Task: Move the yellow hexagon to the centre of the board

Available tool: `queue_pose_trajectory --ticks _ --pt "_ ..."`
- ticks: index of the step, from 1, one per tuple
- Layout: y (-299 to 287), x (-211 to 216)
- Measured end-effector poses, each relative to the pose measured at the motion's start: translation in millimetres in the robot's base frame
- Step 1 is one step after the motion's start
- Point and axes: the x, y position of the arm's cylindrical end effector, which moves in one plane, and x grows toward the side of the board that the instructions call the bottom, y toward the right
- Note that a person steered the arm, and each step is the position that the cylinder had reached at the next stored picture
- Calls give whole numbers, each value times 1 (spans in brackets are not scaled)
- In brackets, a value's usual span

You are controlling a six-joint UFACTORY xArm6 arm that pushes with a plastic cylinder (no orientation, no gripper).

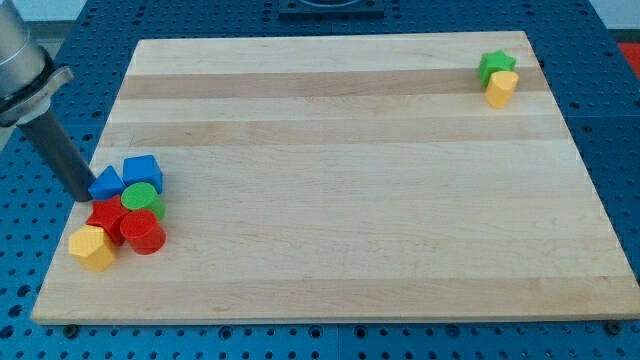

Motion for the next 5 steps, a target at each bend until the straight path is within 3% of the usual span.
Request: queue_pose_trajectory --ticks 2,4,5 --pt "-1 67" --pt "3 75" --pt "38 90"
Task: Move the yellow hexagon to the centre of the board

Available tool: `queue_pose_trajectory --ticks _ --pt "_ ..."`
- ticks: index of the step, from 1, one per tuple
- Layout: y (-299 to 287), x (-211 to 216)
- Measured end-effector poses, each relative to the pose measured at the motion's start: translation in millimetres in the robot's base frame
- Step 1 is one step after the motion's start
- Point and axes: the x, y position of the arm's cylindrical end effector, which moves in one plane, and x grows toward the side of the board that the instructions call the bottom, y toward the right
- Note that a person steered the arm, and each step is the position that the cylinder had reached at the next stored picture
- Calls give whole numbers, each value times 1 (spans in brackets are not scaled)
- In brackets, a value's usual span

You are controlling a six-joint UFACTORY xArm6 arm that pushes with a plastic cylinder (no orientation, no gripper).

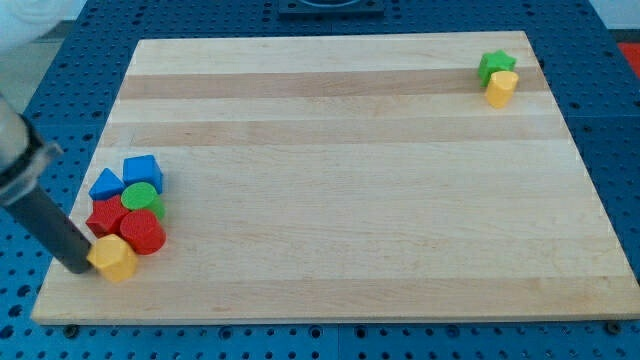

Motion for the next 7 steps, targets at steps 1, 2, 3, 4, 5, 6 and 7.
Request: queue_pose_trajectory --ticks 1,2,3,4,5,6,7 --pt "54 15" --pt "96 17" --pt "128 8" --pt "163 -34" --pt "187 -59" --pt "187 -59" --pt "186 -55"
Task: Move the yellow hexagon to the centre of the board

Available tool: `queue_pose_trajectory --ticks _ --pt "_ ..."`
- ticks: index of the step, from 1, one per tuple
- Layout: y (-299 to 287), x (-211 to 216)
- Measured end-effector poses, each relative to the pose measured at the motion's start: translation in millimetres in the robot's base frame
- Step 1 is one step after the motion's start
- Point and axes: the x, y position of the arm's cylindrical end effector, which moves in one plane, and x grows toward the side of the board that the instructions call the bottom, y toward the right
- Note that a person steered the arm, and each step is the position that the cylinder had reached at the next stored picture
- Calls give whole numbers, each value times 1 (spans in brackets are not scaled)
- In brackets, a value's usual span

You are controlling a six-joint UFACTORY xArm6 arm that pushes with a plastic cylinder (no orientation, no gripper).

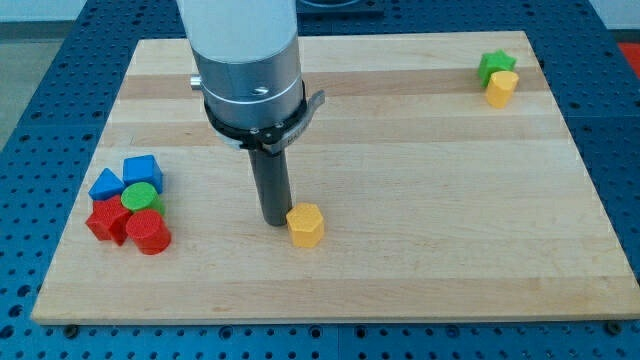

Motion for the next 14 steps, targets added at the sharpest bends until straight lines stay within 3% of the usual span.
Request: queue_pose_trajectory --ticks 2,3,7,8,10,11,12,14 --pt "-16 47" --pt "-3 46" --pt "93 -92" --pt "92 -99" --pt "51 -65" --pt "59 -1" --pt "104 -10" --pt "108 -12"
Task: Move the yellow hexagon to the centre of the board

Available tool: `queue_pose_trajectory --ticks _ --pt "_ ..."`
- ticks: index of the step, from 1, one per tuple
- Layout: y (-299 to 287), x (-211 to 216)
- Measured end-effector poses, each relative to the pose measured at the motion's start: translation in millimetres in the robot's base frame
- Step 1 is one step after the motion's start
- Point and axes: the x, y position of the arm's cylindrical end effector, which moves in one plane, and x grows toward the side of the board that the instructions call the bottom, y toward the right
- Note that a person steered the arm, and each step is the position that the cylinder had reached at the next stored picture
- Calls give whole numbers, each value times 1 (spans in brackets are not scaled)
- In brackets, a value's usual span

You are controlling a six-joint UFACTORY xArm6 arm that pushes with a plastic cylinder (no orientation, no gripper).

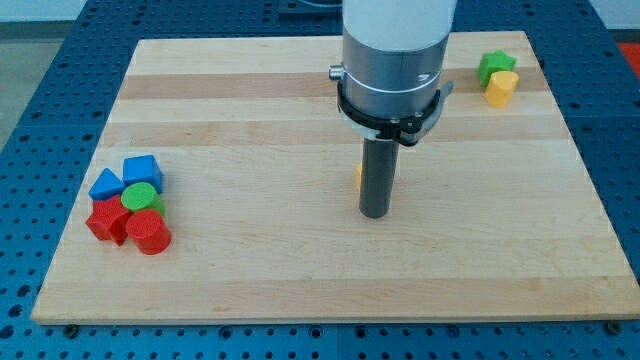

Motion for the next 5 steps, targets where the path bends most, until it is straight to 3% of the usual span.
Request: queue_pose_trajectory --ticks 1,2,3,5 --pt "0 -12" --pt "8 -74" --pt "8 -85" --pt "-27 -57"
